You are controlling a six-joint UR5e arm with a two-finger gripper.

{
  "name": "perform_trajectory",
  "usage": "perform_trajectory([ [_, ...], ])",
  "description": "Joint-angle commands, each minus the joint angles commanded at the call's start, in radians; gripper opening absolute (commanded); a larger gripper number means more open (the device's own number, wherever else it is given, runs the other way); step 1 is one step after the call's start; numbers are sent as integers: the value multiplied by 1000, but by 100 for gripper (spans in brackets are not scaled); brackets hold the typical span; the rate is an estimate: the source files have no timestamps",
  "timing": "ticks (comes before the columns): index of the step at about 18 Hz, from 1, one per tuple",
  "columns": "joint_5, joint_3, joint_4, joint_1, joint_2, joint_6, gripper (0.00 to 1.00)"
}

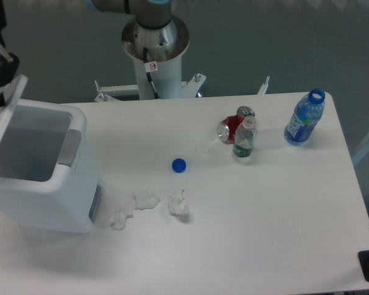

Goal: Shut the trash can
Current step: 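Lower the gripper pushing the raised lid down onto the trash can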

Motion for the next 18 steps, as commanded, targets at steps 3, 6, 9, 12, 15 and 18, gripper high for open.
perform_trajectory([
  [3, -8, -6, -2, 25, -2, 3, 0],
  [6, -8, -6, 0, 40, -17, 3, 0],
  [9, -8, -8, 2, 48, -28, 3, 0],
  [12, -9, -8, 5, 63, -48, 3, 0],
  [15, -9, -9, 5, 68, -54, 3, 0],
  [18, -11, -23, 6, 83, -57, 12, 0],
])
